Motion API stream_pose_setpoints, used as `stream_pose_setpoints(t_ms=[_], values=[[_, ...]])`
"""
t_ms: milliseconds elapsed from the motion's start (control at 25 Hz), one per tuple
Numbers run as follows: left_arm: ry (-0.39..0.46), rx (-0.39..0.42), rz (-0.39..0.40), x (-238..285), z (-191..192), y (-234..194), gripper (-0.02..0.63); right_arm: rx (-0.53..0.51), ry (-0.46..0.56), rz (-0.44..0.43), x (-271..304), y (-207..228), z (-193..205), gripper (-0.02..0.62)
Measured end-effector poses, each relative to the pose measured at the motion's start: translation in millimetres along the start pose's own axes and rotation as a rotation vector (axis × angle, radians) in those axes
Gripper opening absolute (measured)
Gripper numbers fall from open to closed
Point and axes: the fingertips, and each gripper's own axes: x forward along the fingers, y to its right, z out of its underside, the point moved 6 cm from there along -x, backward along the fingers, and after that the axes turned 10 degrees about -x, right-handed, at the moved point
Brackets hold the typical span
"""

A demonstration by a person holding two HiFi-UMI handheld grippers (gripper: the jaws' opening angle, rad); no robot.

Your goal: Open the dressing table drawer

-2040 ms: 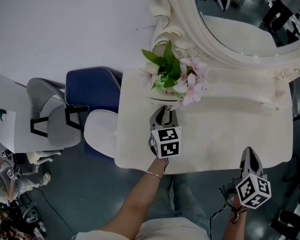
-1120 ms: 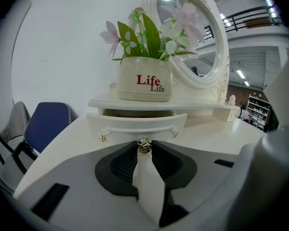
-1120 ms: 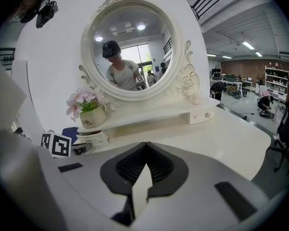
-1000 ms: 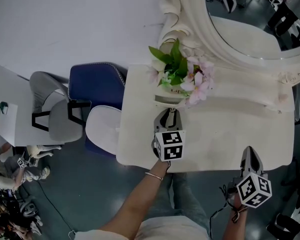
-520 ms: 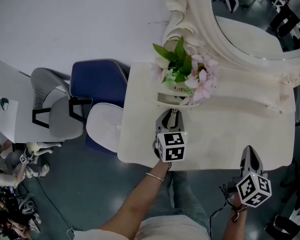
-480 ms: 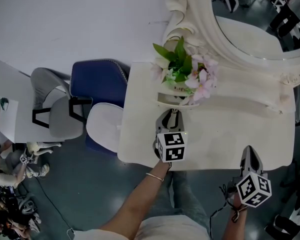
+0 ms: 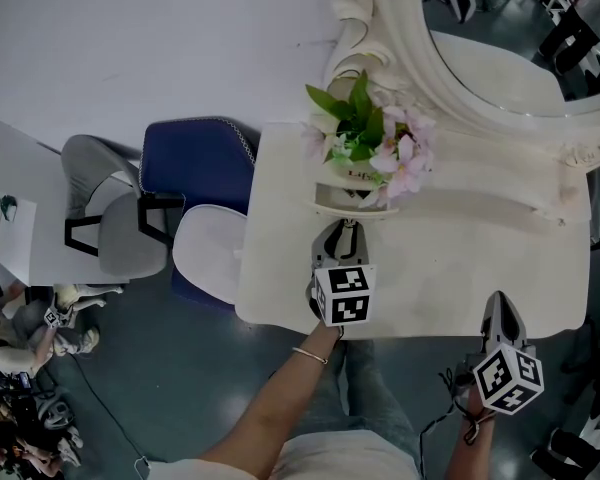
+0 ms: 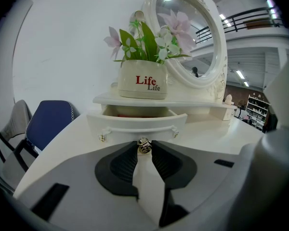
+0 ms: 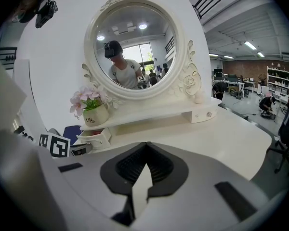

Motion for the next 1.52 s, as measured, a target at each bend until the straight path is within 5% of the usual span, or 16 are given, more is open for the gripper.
stream_pose_setpoints(t_ms=[1520], values=[[0.006, -0.006, -0.013, -14, 9, 4, 0.106, -0.01, -0.009, -0.038, 9, -7, -1, 0.008]])
